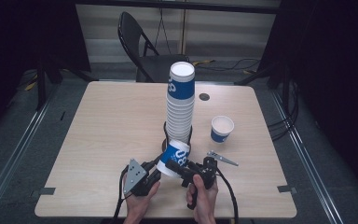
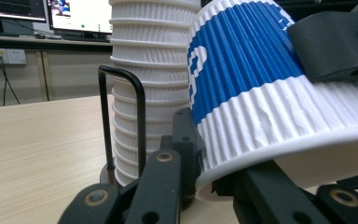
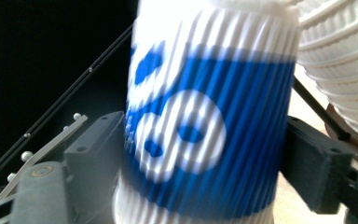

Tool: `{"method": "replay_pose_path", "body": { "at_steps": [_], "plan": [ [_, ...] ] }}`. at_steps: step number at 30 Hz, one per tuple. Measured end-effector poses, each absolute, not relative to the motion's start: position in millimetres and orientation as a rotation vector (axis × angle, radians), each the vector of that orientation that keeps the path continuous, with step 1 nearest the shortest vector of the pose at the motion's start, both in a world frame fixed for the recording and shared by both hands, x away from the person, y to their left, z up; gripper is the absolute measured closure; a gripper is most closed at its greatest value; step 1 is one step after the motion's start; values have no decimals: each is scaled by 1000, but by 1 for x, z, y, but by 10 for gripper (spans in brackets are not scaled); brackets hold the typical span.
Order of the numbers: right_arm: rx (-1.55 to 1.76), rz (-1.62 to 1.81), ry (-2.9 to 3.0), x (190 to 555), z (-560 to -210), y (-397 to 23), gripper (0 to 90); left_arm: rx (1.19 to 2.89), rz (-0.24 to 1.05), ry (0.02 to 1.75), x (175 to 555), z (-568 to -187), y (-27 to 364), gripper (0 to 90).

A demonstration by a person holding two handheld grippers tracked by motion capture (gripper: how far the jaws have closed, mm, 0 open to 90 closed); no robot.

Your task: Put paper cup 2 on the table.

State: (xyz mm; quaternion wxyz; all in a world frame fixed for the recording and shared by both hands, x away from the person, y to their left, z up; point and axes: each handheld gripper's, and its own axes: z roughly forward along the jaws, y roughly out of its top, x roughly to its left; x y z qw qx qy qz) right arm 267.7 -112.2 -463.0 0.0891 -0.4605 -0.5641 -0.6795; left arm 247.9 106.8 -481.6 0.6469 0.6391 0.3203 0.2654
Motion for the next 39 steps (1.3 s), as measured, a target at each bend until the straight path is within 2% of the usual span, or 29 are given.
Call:
{"method": "replay_pose_path", "body": {
  "at_steps": [12,18,39],
  "plan": [
    [-1357,-2068,-1739,267,-460,-112,108,1490,534,695,247,-479,113,845],
    [-1370,-2079,-1733,269,-458,-114,123,1536,459,705,248,-478,119,846],
    [-1393,-2189,-1848,269,-450,-135,126,1694,401,745,258,-472,148,848]
  ]
}}
